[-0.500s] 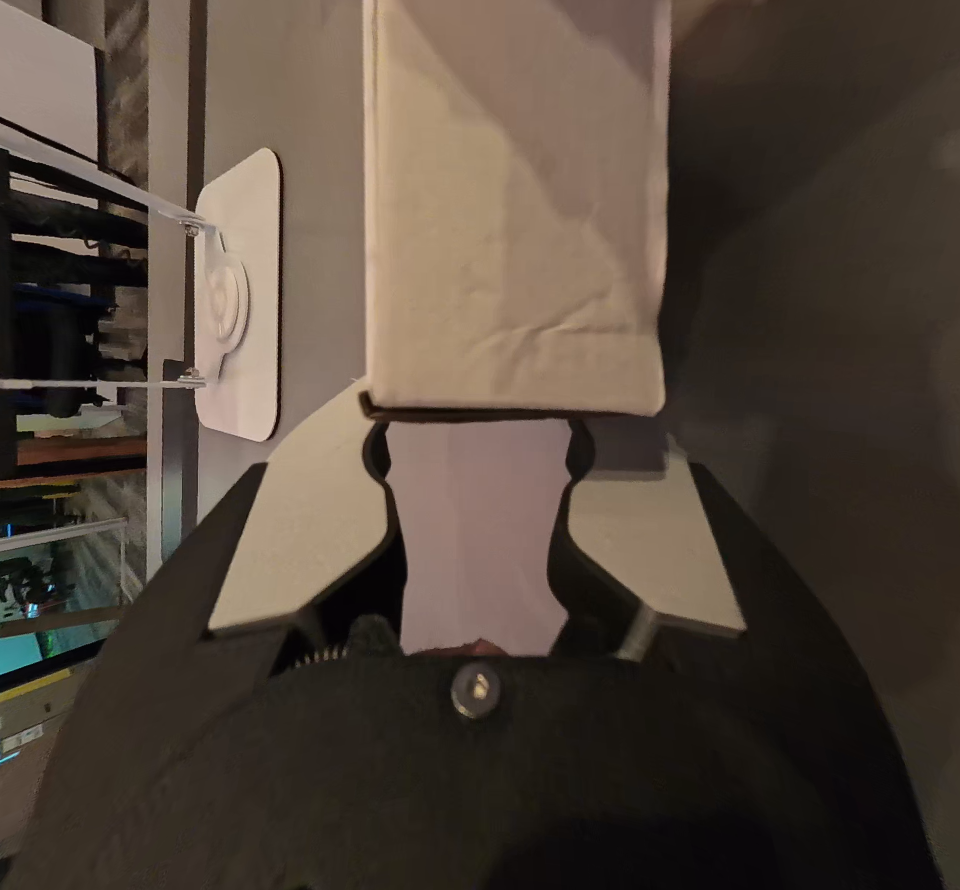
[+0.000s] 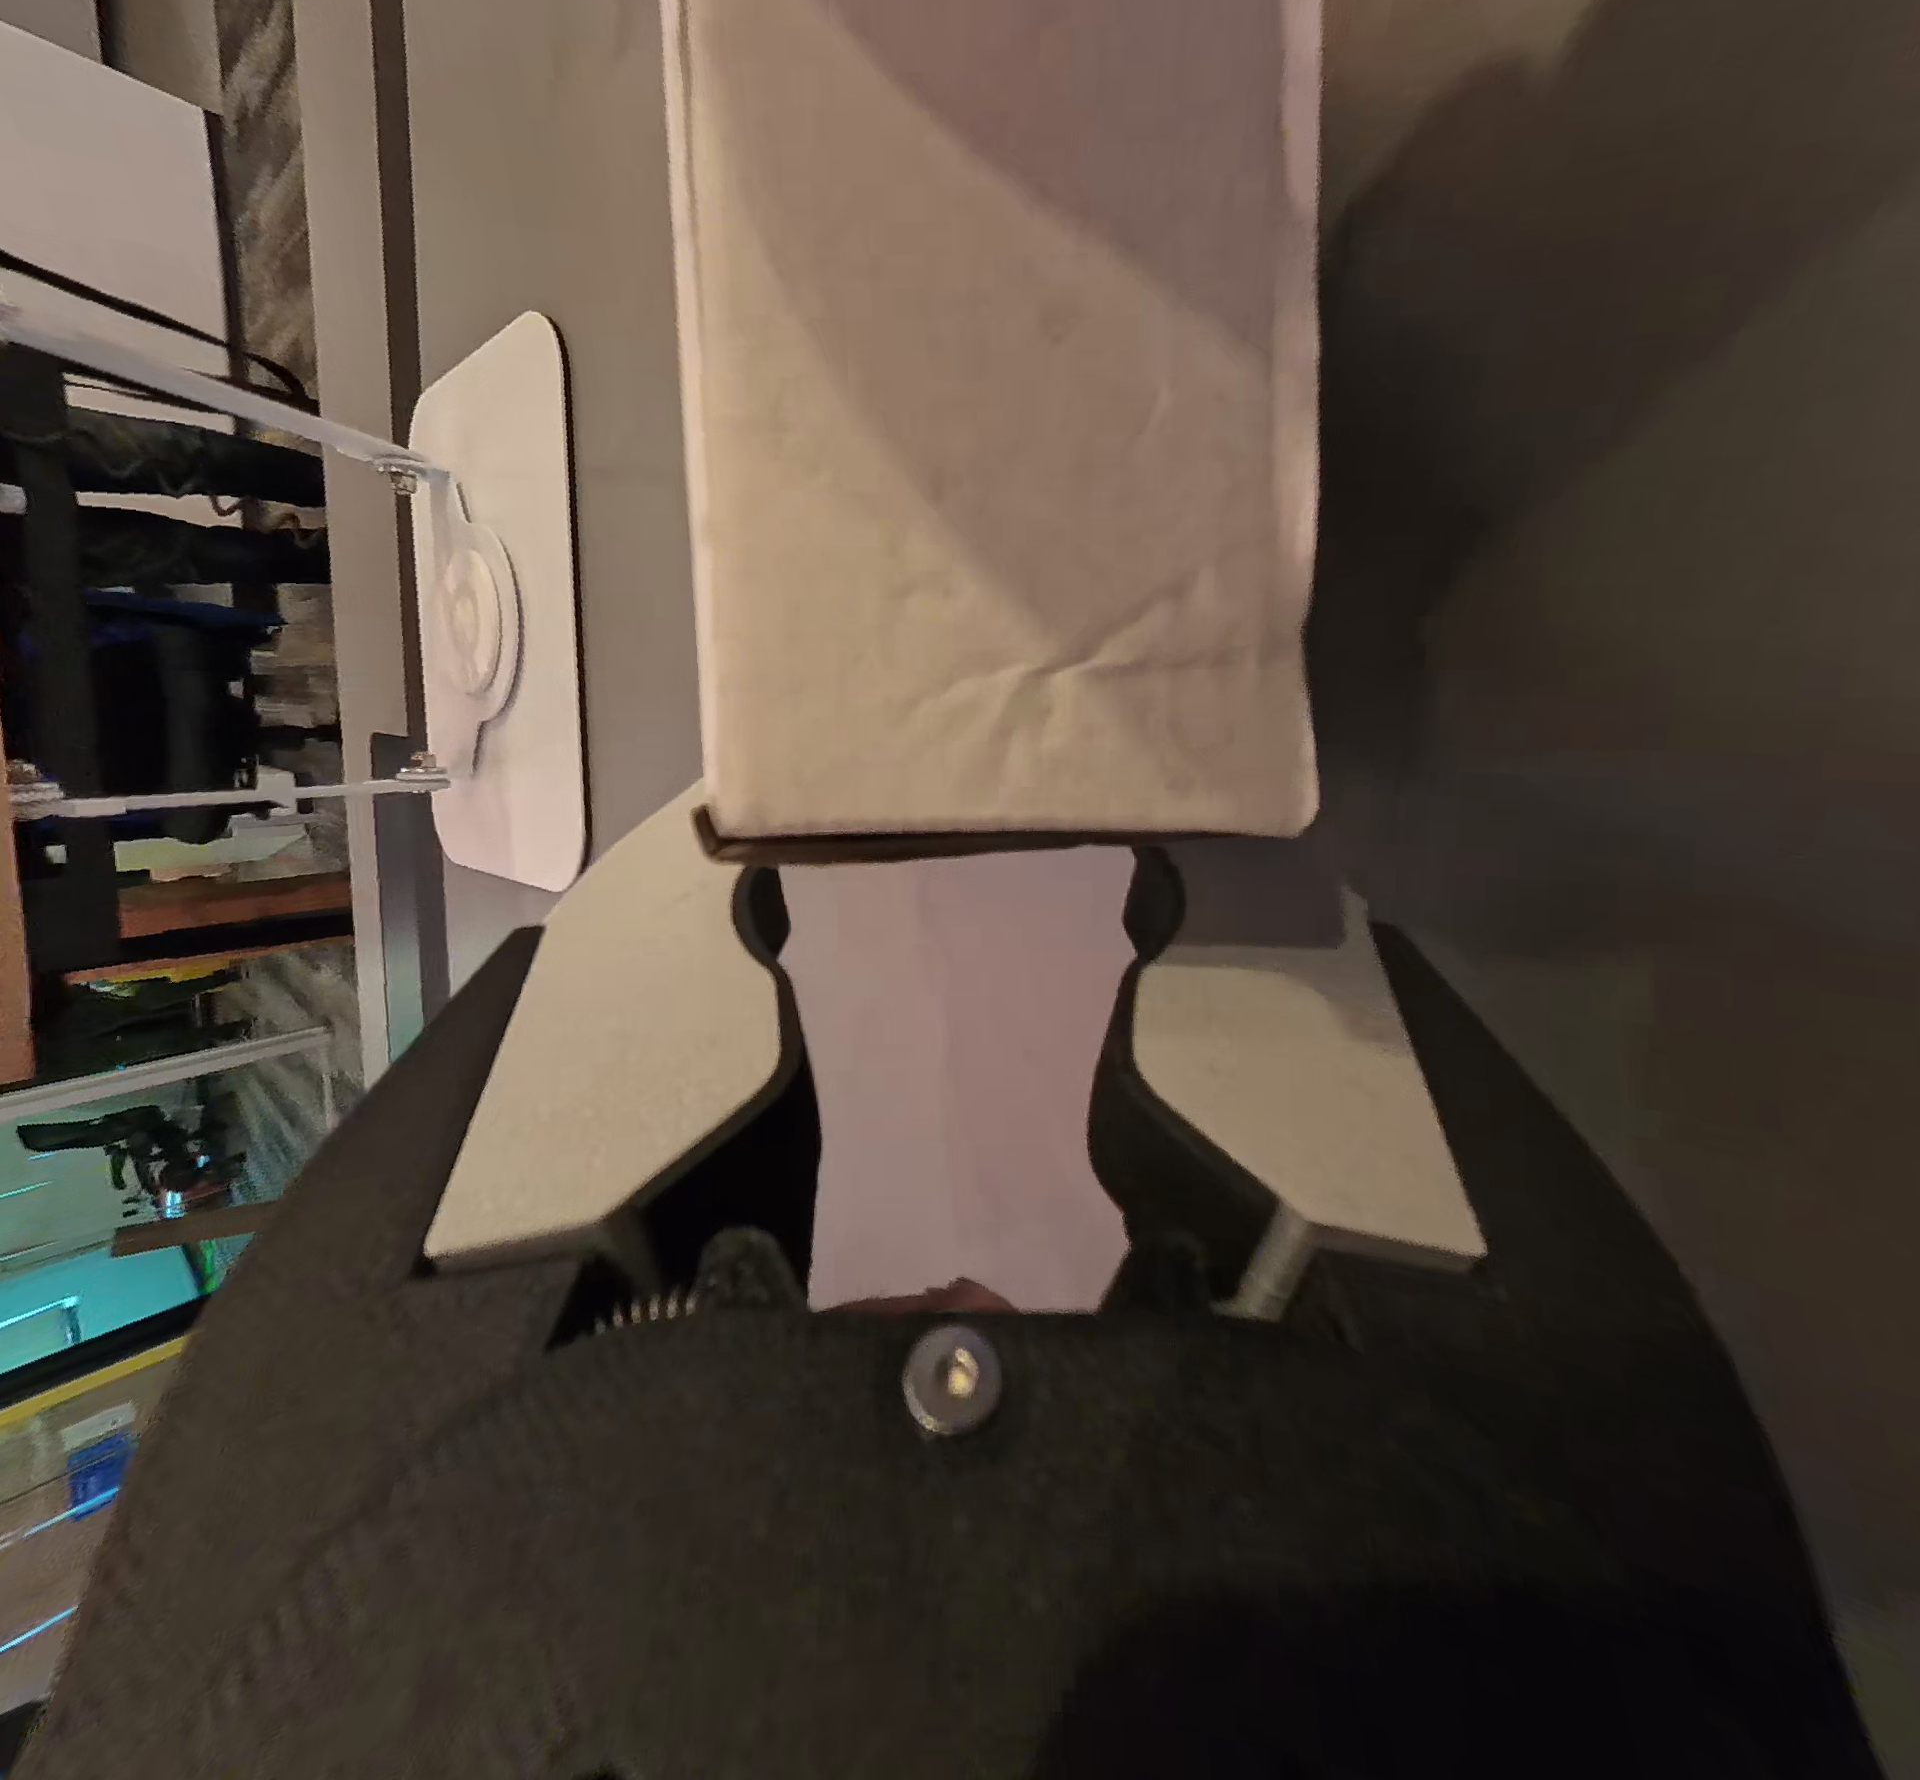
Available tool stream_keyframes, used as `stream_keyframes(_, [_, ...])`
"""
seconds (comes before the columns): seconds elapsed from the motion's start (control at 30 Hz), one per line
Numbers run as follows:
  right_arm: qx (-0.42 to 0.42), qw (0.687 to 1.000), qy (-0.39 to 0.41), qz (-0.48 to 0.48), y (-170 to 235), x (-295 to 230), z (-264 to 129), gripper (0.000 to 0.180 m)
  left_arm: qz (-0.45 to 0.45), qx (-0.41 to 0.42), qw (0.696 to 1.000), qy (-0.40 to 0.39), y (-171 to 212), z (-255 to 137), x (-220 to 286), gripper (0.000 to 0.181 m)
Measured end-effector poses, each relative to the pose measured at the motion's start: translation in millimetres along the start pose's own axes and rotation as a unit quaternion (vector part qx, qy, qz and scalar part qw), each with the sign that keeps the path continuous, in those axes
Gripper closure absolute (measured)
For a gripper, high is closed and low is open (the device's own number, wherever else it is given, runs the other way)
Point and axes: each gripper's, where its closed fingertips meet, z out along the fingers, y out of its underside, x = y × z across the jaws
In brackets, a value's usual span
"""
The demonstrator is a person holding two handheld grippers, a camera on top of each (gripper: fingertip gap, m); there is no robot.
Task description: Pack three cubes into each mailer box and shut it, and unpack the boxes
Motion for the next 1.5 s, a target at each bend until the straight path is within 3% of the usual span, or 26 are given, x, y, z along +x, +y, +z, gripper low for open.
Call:
stream_keyframes(0.47, [0.087,0.978,-0.163,0.095,-5,-8,-14,0.115,0.013,-0.012,1.0,-0.01,-2,-1,1,0.119])
stream_keyframes(0.67, [0.113,0.95,-0.249,0.152,-9,-8,-23,0.108,0.026,-0.013,0.999,-0.017,-3,-1,1,0.119])
stream_keyframes(0.83, [0.129,0.903,-0.352,0.211,-13,-6,-37,0.101,0.039,-0.014,0.999,-0.028,-4,-1,2,0.119])
stream_keyframes(0.9, [0.144,0.886,-0.378,0.226,-16,0,-46,0.11,0.05,-0.02,0.998,-0.039,-3,0,1,0.119])
stream_keyframes(0.93, [0.17,0.874,-0.39,0.235,-21,6,-55,0.129,0.051,-0.019,0.998,-0.041,-3,0,1,0.119])
stream_keyframes(0.97, [0.199,0.863,-0.391,0.248,-26,16,-64,0.16,0.056,-0.018,0.997,-0.046,-3,0,0,0.119])
stream_keyframes(1.0, [0.202,0.867,-0.382,0.249,-24,21,-65,0.169,0.064,-0.015,0.997,-0.052,-3,0,0,0.119])
stream_keyframes(1.17, [0.18,0.898,-0.321,0.241,-20,27,-60,0.176,0.067,-0.012,0.996,-0.054,-3,0,1,0.119])
stream_keyframes(1.27, [0.178,0.895,-0.311,0.265,-19,26,-58,0.179,0.067,-0.013,0.997,-0.047,-3,-2,4,0.119])
stream_keyframes(1.37, [0.186,0.883,-0.312,0.297,-19,25,-58,0.179,0.045,-0.034,0.998,0.004,-1,-7,15,0.105])
stream_keyframes(1.5, [0.188,0.877,-0.302,0.324,-18,25,-58,0.178,0.044,-0.039,0.998,0.006,5,-9,21,0.095])
